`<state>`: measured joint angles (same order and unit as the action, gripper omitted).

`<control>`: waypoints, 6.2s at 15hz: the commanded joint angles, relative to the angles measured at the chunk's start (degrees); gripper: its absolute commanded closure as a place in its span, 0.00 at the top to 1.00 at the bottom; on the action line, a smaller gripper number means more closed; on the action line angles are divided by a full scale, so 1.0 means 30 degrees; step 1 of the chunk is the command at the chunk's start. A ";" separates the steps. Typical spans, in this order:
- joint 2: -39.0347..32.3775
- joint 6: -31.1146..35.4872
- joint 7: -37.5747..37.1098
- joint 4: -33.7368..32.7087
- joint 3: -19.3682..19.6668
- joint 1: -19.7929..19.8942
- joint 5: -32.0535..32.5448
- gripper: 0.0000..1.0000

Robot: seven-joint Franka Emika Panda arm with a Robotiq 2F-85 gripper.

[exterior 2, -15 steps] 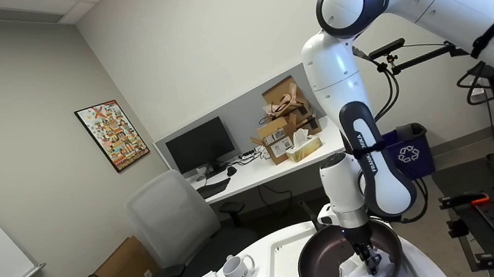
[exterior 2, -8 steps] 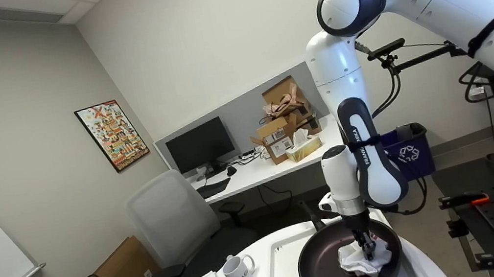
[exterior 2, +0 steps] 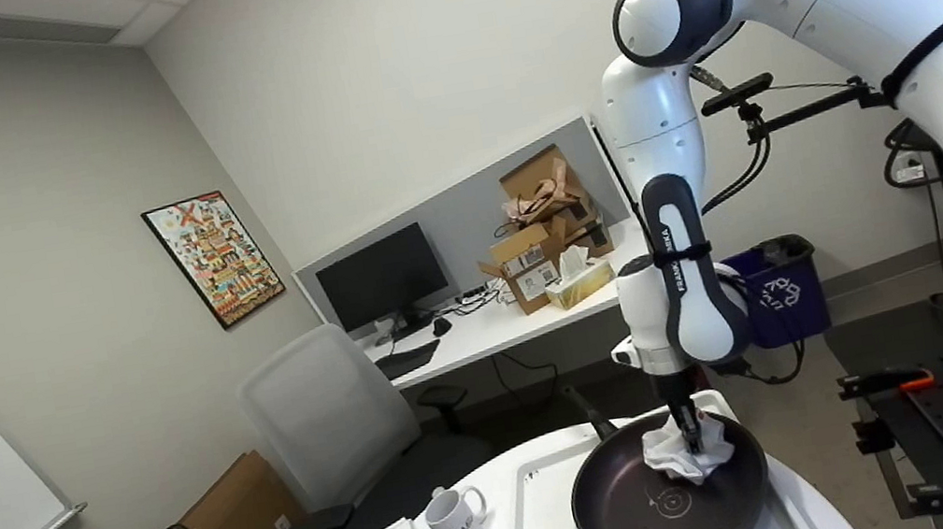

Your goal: Wipe the pan with the white towel

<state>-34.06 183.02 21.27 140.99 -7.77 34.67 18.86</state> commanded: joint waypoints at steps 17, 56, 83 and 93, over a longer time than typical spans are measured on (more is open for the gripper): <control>-0.1905 -0.3853 -0.1132 -0.5448 0.1282 -0.3621 -0.2965 0.03; -0.2527 -0.0624 -0.0223 -0.3862 0.1102 -0.7085 -0.1352 0.03; -0.3844 0.2423 0.0172 -0.2634 0.5164 -1.1353 -0.0624 0.03; -0.2914 0.5428 0.2267 0.0440 0.4053 -1.0423 0.2719 0.03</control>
<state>-39.90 199.40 26.16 139.20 7.17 0.87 22.52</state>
